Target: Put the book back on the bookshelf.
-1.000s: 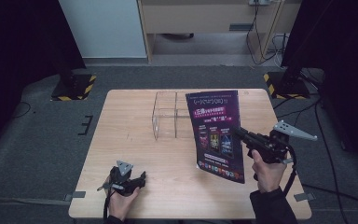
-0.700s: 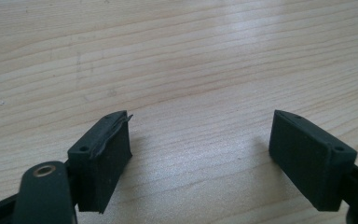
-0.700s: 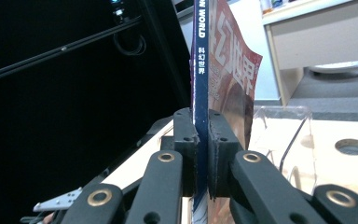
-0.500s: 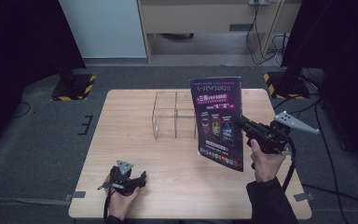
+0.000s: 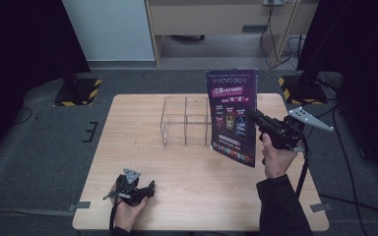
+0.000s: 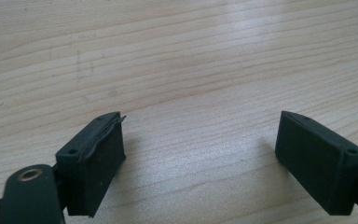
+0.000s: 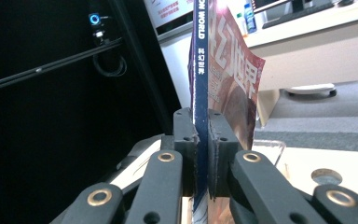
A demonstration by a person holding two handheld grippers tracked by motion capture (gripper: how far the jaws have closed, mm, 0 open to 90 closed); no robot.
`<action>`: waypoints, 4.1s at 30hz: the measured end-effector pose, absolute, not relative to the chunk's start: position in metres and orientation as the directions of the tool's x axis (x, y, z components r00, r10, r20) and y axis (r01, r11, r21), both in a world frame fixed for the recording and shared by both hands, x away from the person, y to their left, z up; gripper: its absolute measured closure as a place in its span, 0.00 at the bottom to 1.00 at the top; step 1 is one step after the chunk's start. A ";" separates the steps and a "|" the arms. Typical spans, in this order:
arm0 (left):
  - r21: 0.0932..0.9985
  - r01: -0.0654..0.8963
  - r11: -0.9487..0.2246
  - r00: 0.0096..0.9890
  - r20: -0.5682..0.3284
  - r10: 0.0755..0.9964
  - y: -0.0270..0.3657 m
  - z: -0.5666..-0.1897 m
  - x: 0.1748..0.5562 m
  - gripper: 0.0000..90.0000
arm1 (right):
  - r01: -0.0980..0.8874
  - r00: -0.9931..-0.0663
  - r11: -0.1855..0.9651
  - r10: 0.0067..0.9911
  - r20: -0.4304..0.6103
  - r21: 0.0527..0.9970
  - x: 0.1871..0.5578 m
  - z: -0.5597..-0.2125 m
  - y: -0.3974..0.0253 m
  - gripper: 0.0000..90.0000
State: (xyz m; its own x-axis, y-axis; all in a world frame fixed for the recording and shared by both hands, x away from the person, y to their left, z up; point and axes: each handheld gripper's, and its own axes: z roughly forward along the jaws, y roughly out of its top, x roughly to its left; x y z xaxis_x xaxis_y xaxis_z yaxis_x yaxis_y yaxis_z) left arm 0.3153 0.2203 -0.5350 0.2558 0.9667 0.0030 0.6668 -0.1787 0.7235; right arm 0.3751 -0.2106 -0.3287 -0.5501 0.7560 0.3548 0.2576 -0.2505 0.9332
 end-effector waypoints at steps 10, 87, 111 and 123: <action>0.724 0.667 -0.178 0.256 0.002 0.967 0.220 -0.535 0.316 0.15 | 0.223 -0.522 -0.271 0.778 0.350 0.936 0.395 -0.326 -0.206 0.94; 0.722 0.667 -0.182 0.259 0.004 0.966 0.220 -0.535 0.316 0.14 | 0.144 -0.426 -0.217 0.867 0.258 0.966 0.417 -0.415 -0.161 0.94; 0.722 0.667 -0.181 0.258 0.004 0.966 0.220 -0.535 0.316 0.14 | 0.237 -0.472 -0.078 0.862 0.185 0.968 0.389 -0.415 -0.186 0.91; 0.722 0.668 -0.180 0.257 0.003 0.966 0.220 -0.535 0.316 0.14 | 0.316 -0.511 -0.022 0.839 0.189 0.949 0.366 -0.424 -0.201 0.91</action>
State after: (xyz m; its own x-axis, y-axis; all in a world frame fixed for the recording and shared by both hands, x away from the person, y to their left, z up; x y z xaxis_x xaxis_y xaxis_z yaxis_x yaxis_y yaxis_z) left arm 0.3161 0.2199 -0.5353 0.2569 0.9664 0.0028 0.6678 -0.1796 0.7223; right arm 0.3665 -0.2011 -0.4237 -0.5106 0.8388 0.1889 0.3155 -0.0216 0.9487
